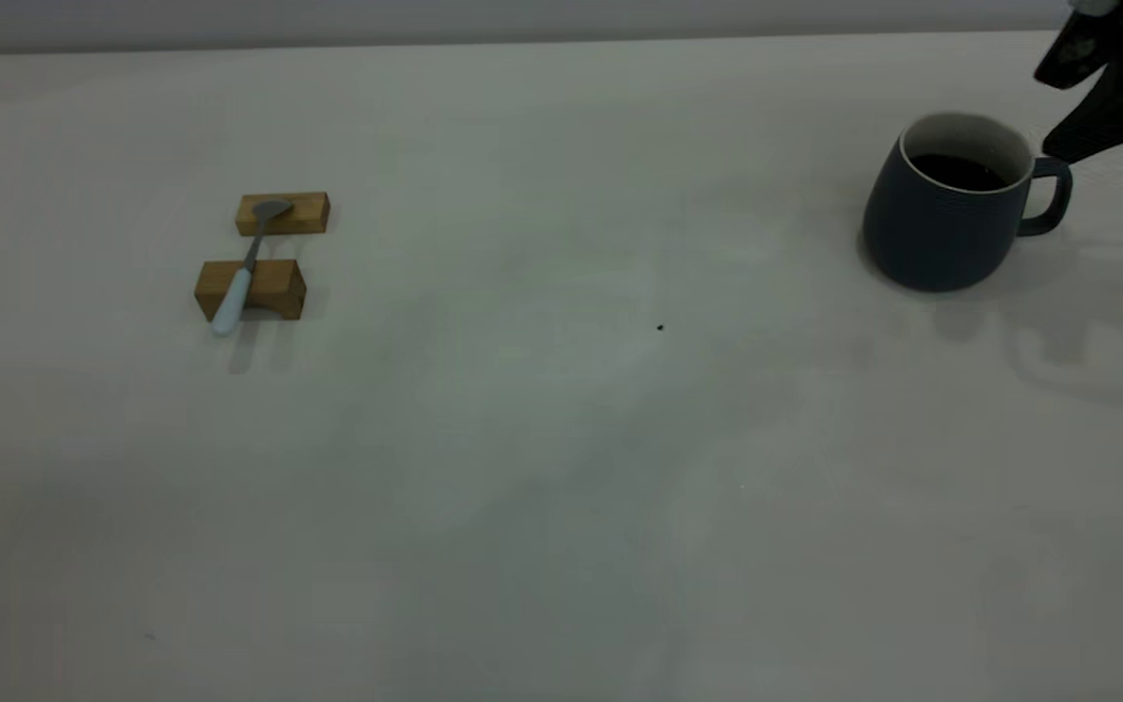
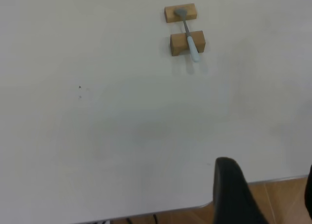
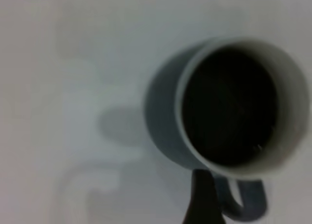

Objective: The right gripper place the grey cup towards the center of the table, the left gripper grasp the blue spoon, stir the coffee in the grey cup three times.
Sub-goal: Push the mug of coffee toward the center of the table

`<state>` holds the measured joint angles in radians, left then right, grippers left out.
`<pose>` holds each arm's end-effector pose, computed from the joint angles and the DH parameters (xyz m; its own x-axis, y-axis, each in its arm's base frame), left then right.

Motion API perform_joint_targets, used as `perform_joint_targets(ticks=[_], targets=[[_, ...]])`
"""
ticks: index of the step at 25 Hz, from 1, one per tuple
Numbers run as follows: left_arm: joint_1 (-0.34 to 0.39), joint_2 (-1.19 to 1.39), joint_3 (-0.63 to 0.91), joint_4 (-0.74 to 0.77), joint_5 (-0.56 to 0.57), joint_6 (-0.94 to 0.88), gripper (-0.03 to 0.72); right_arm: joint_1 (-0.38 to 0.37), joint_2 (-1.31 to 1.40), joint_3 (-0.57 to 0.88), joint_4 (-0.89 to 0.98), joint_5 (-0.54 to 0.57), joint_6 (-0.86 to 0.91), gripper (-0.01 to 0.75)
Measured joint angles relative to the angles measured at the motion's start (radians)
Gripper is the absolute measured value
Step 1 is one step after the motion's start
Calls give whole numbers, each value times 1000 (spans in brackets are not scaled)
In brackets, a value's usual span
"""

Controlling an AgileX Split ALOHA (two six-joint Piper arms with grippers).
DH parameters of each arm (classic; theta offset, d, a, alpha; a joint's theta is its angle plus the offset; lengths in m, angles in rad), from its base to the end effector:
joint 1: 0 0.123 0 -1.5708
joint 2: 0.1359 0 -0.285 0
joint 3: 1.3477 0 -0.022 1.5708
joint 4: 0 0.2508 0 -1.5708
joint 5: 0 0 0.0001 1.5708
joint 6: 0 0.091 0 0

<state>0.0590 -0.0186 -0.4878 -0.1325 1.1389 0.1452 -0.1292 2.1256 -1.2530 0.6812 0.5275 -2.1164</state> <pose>-0.0094 -0.0115 0.2682 -0.5089 0.0588 -0.8588 0.0899 0.9958 0.0149 0.4052 -0.0235 0.1001 -0.0720 -0.9450 -0.3190 -0.9252 0.1827 -0.3325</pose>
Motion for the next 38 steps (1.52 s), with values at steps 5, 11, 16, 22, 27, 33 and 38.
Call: perform_joint_targets(ticks=[5,11,16,22,27,33,38], targets=[[0,0,0,0,0,0,436,-31,57,-66,4,-1,-10,590],[0,0,0,0,0,0,436,-52,141,-117,7,-2,-12,589],[0,0,0,0,0,0,436,-57,180,-125,12,5,-12,585],[0,0,0,0,0,0,436,-57,246,-168,35,2,-12,578],[0,0,0,0,0,0,436,-49,278,-184,54,3,-12,564],[0,0,0,0,0,0,436,-35,306,-184,54,-14,-13,415],[0,0,0,0,0,0,436,-14,313,-184,57,-10,-13,183]])
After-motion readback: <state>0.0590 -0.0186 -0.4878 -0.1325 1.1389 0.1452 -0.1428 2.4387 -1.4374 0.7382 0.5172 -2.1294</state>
